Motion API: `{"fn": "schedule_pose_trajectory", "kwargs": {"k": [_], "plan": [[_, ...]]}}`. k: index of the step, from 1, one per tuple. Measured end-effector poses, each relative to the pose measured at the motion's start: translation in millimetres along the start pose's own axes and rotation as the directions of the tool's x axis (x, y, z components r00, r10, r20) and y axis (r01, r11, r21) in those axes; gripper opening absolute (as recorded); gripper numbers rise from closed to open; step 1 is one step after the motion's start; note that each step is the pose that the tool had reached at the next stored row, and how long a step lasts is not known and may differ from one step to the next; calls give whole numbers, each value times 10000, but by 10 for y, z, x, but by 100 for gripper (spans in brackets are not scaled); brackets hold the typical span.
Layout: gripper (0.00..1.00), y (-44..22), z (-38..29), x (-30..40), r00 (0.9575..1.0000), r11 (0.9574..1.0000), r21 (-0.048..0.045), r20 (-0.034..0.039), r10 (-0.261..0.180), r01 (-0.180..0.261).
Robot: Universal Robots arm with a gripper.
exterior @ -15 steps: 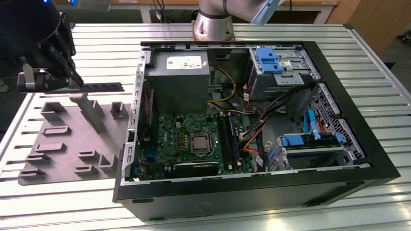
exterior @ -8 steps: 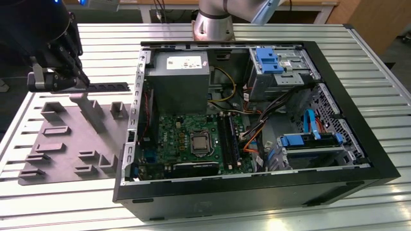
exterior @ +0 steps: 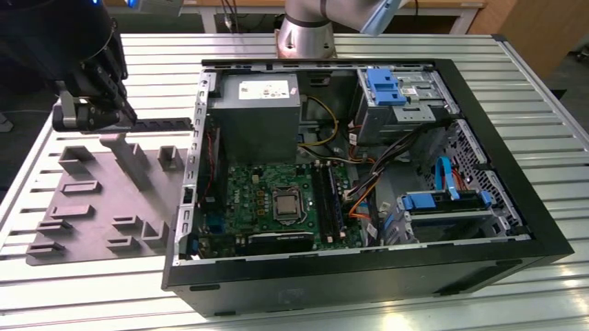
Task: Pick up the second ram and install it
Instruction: 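Pick up the second ram and move it above second insertion slot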
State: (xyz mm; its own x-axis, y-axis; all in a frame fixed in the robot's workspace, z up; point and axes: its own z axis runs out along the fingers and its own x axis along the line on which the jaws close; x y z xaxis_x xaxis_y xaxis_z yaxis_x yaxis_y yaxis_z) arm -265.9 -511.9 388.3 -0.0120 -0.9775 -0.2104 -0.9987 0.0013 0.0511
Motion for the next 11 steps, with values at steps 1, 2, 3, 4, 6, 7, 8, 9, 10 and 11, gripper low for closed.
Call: {"fn": "schedule_pose_trajectory", "kwargs": {"k": [1,2,3,4,6,7,8,9,10,11], "plan": [[11,-9,-1,0,10000,10000,-1,0,0,0],[11,-17,-1,-1,10000,10000,0,-1,0,0],[11,-26,-1,-1,10000,10000,0,0,1,-1],[11,-35,-2,-1,10000,10000,-1,0,0,0],[11,-55,-3,-1,10000,10000,0,0,1,-1],[11,-66,-3,-1,10000,10000,0,0,1,-1],[11,-78,-4,-1,10000,10000,0,0,1,-1],[11,-87,-4,-1,10000,10000,0,0,1,-1],[11,-96,-5,-1,10000,10000,0,0,1,-1],[11,-106,-5,-1,10000,10000,0,0,0,0]]}}
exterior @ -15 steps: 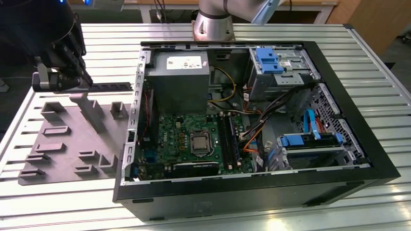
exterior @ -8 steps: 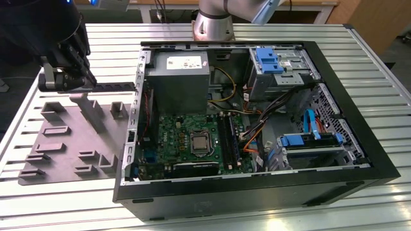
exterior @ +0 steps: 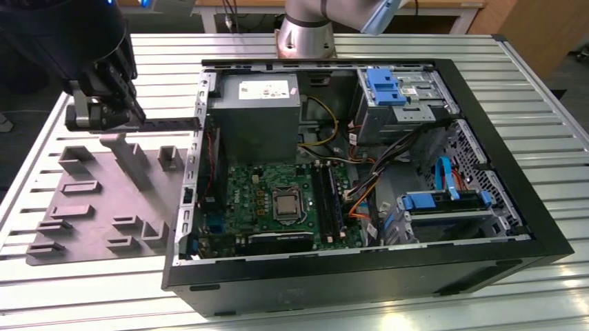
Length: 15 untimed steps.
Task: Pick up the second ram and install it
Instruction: 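Pick up the second ram and move it above second insertion slot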
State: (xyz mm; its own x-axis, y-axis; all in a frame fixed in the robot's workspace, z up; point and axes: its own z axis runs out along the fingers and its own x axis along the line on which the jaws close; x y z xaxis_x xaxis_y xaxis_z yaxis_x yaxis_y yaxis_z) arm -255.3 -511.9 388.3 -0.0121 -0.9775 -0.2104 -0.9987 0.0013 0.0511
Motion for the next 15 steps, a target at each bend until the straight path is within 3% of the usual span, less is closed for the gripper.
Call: {"fn": "schedule_pose_trajectory", "kwargs": {"k": [15], "plan": [[11,-146,-7,-2,10000,10000,0,0,0,0]]}}
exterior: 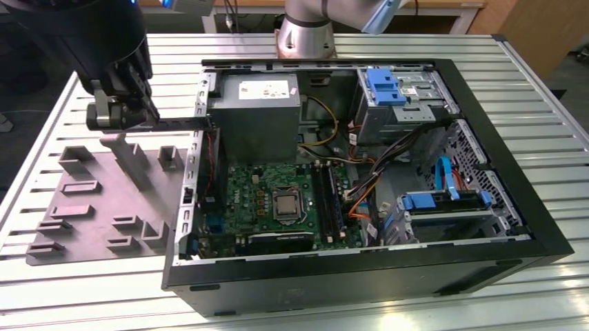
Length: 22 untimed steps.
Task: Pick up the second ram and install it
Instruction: 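Pick up the second ram and move it above second insertion slot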
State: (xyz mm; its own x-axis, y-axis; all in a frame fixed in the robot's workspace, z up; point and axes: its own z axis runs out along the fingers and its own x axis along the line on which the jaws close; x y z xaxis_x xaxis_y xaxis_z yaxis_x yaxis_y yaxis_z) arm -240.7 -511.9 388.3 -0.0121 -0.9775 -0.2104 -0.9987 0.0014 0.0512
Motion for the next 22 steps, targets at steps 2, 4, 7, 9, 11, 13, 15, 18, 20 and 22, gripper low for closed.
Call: {"fn": "schedule_pose_trajectory", "kwargs": {"k": [2,4,7,9,11,13,15,18,20,22], "plan": [[11,-20,-1,0,10000,10000,0,0,0,0],[11,-40,-3,0,10000,10000,-1,-1,0,0],[11,-74,-4,-1,10000,10000,-1,-1,0,0],[11,-95,-5,-1,10000,10000,-1,-1,0,0],[11,-114,-6,-1,10000,10000,-1,0,0,0],[11,-133,-6,-2,10000,10000,-1,0,0,0],[11,-150,-7,-2,10000,10000,-1,0,0,0],[11,-178,-9,-2,10000,10000,-1,0,0,0],[11,-198,-10,-2,10000,10000,-1,0,0,0],[11,-221,-11,-3,10000,10000,-1,0,0,0]]}}
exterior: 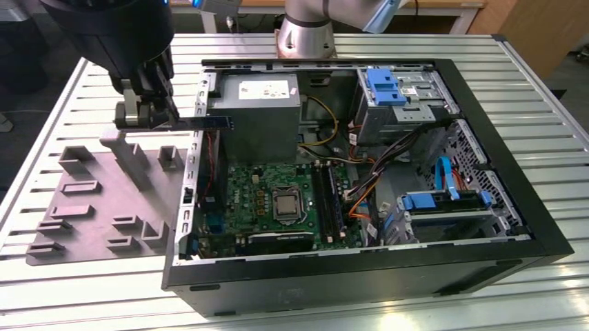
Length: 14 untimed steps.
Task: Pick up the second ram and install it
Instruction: 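Pick up the second ram and move it above second insertion slot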
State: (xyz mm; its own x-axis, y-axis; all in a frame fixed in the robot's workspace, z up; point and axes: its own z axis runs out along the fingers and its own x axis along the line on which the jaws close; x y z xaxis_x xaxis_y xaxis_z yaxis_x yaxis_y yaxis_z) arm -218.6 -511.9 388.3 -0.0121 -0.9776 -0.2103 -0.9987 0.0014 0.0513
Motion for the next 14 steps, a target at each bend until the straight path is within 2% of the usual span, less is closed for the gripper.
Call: {"fn": "schedule_pose_trajectory", "kwargs": {"k": [14], "plan": [[11,-215,-10,-3,10000,10000,-5,1,1,-1]]}}
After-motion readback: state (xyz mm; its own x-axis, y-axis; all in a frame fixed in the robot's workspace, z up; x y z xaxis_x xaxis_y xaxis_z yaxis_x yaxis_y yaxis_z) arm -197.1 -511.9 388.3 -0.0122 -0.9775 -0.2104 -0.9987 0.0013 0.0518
